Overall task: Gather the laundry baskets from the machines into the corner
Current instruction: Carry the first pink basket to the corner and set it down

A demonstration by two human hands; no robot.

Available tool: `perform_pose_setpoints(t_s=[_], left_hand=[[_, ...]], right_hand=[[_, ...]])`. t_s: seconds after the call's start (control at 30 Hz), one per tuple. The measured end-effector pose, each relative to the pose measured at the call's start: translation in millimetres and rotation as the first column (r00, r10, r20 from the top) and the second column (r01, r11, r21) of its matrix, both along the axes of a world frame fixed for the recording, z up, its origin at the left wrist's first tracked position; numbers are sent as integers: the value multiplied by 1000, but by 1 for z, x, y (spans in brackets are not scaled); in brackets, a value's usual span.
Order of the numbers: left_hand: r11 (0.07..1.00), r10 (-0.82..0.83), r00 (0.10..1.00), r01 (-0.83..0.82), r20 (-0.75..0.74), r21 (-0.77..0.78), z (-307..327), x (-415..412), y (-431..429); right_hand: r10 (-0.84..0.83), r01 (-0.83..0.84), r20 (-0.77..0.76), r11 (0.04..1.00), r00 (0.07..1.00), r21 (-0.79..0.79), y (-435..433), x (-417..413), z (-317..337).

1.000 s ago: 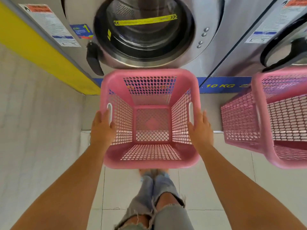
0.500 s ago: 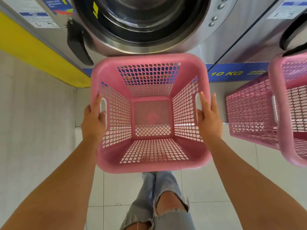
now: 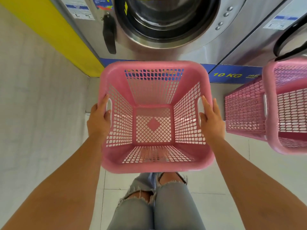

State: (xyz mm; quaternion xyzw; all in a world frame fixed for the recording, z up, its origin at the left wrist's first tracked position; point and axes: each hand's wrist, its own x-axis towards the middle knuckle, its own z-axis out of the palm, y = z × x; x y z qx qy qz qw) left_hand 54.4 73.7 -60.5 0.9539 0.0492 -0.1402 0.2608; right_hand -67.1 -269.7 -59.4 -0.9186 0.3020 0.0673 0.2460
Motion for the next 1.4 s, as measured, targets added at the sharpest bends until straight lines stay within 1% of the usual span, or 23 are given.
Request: perform_pose_setpoints(t_s=[0.1,0.2,0.3,0.37,0.47,0.6,0.77,0.93,1.03,1.13,1.27,1.4], left_hand=[[998,54,999,-54,-1,-33,17,-26,17],[991,119,993,-118,12,-65,33,-59,34],[981,193,981,-193,36,-15,46,-93,47],[964,266,963,-267,53,11,55,-121,54],[924,381,921,-382,79,3,66,-172,64],[860,509,858,-510,70,2,73,-242,77],[737,674,734,-675,83,-16,78,-333,89],[583,812,580,-812,59,-38,79,-419,108],[510,859,506,-859,80,-43,81,-470,121],[443,893,441,-897,90,-4,82,-522,138],[338,939,334,-940,84,-40,78,-595,160],[243,968,239,-969,77,-39,77,-659,183]], right_hand=[[31,-31,-8,1000,1000,-1,12,-11,15],[67,-68,20,998,998,19,23,-22,28],[124,-125,33,991,992,43,34,-31,39],[188,-190,43,981,981,44,39,-38,47],[325,-327,69,945,943,26,46,-46,59],[458,-463,94,886,884,34,62,-64,70],[615,-622,124,783,779,26,90,-84,75],[741,-750,132,660,658,35,138,-110,80],[808,-815,114,578,579,41,172,-133,81],[850,-857,107,513,516,57,209,-162,83],[909,-916,113,398,401,43,257,-209,79],[938,-943,94,330,333,44,300,-258,69]])
